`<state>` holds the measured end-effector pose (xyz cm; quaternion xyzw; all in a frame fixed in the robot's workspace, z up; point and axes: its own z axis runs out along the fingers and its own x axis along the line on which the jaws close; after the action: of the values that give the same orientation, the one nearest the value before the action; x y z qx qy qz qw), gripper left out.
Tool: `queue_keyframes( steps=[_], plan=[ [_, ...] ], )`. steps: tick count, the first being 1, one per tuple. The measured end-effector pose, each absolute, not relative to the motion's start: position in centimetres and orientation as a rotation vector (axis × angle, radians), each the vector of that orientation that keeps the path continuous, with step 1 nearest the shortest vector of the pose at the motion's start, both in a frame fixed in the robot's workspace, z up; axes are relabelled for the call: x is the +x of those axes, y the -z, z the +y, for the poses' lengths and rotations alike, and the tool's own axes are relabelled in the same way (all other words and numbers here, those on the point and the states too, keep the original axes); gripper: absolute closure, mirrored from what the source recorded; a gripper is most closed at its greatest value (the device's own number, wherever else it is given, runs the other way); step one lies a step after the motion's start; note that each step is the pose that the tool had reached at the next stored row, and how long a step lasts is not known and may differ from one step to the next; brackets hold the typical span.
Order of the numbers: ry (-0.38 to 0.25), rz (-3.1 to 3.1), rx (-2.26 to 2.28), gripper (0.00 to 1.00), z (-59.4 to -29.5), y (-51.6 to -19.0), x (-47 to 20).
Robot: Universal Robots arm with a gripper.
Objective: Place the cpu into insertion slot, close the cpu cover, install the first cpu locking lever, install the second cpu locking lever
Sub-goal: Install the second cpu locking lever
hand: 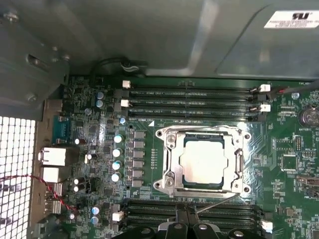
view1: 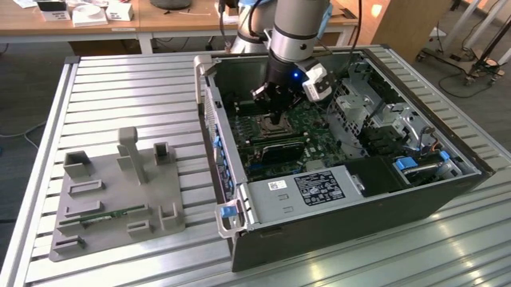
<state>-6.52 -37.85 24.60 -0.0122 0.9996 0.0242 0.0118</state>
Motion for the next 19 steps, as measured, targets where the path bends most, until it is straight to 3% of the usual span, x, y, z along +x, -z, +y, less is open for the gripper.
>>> queue_keyframes(
  steps=[19],
  plan=[
    [-0.108,3.116,-0.037,0.90,-37.9,-22.8,-7.1]
  ],
)
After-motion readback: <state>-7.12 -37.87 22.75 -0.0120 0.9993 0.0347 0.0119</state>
